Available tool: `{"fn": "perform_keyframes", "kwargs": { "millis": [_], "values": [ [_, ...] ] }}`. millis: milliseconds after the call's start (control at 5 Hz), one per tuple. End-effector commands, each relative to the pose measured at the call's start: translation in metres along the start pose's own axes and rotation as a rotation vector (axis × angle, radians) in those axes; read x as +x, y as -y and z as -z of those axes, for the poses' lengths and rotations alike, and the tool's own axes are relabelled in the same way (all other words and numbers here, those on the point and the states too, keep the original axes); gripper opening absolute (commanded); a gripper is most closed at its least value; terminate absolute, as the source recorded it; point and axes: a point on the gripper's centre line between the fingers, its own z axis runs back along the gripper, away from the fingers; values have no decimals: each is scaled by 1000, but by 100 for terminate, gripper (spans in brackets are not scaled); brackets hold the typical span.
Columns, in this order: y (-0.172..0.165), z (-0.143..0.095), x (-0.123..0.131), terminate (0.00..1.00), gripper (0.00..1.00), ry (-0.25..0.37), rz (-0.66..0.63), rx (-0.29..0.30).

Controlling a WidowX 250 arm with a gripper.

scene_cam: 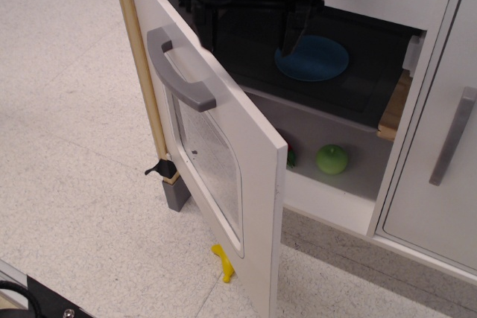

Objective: Close oven

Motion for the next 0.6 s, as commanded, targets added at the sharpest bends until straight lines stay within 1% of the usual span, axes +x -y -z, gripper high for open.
{"fn": "perform_keyframes", "kwargs": {
  "millis": [0,200,400],
  "values": [
    [-5,10,-4,0,100,-34,-146,-11],
    [-1,26,-8,0,100,-70,-233,-50],
    [7,36,-3,0,100,-120,-286,-116]
  ]
}}
